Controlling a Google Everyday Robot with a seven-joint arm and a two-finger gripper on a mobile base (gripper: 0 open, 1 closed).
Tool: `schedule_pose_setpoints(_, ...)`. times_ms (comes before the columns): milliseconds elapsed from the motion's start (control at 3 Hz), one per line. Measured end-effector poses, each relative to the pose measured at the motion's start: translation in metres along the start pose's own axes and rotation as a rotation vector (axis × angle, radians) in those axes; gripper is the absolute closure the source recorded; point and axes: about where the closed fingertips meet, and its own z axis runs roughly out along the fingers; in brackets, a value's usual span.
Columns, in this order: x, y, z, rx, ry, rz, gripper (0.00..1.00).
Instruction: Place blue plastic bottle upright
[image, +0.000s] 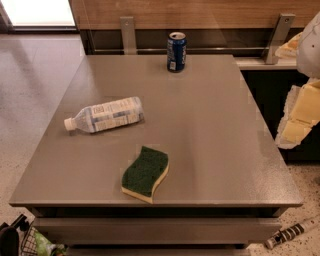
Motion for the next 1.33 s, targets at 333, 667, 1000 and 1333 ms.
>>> schedule_pose_setpoints(333,0.000,0.000,0.000,0.000,0.000,0.000,0.00)
schedule_pose_setpoints(667,-0.017,-0.011,-0.002,0.002,-0.005,-0.038,0.00)
schedule_pose_setpoints(1000,-0.066,-0.034,-0.002,-0.005,0.002,-0.134,0.00)
schedule_pose_setpoints(1333,-0.129,-0.051,0.011,-0.015,0.018,-0.234,0.00)
